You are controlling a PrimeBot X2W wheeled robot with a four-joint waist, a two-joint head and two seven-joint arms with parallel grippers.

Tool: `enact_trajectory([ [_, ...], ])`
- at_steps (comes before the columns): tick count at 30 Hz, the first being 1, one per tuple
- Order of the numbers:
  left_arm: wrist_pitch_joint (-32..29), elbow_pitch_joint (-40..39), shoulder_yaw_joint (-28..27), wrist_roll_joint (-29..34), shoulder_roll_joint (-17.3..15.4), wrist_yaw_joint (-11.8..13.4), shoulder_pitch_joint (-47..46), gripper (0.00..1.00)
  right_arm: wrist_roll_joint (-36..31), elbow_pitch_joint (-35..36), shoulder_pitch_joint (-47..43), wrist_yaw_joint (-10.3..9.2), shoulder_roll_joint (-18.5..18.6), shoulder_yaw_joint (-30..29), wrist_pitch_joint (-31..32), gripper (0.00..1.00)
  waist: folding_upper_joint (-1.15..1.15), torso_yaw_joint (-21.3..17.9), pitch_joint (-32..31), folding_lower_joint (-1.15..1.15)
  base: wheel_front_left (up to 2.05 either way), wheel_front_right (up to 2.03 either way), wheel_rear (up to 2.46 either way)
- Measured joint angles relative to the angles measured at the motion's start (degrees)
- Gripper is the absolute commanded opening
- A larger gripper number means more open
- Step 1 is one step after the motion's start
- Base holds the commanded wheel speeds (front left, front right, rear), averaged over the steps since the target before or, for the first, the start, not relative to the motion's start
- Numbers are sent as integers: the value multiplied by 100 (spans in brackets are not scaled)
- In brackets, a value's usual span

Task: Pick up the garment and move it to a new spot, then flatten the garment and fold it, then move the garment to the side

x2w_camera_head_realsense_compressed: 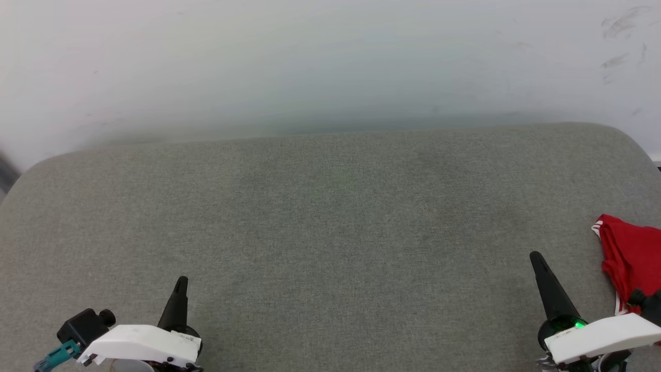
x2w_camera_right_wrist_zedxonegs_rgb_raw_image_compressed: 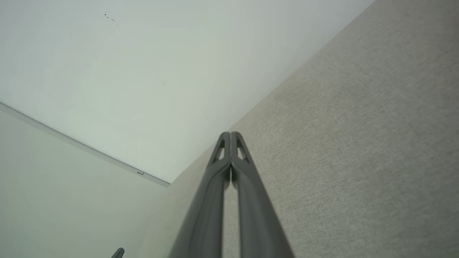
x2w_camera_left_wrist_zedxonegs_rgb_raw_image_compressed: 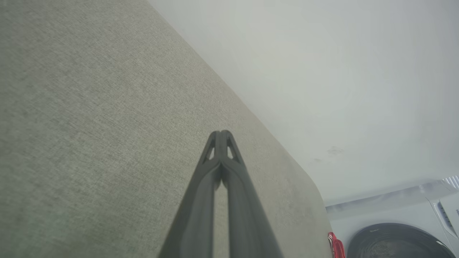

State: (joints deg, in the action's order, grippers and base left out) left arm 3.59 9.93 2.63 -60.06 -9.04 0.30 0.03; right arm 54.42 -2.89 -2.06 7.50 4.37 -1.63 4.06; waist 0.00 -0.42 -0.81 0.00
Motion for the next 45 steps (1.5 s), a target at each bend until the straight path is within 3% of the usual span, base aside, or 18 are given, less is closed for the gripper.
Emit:
enact_trajectory([
  [45,-617,261,-550,-2096,376,-488,-385,0,2544,-710,486,-1,8,-164,30,0,0,23,56,0,0,0,0],
])
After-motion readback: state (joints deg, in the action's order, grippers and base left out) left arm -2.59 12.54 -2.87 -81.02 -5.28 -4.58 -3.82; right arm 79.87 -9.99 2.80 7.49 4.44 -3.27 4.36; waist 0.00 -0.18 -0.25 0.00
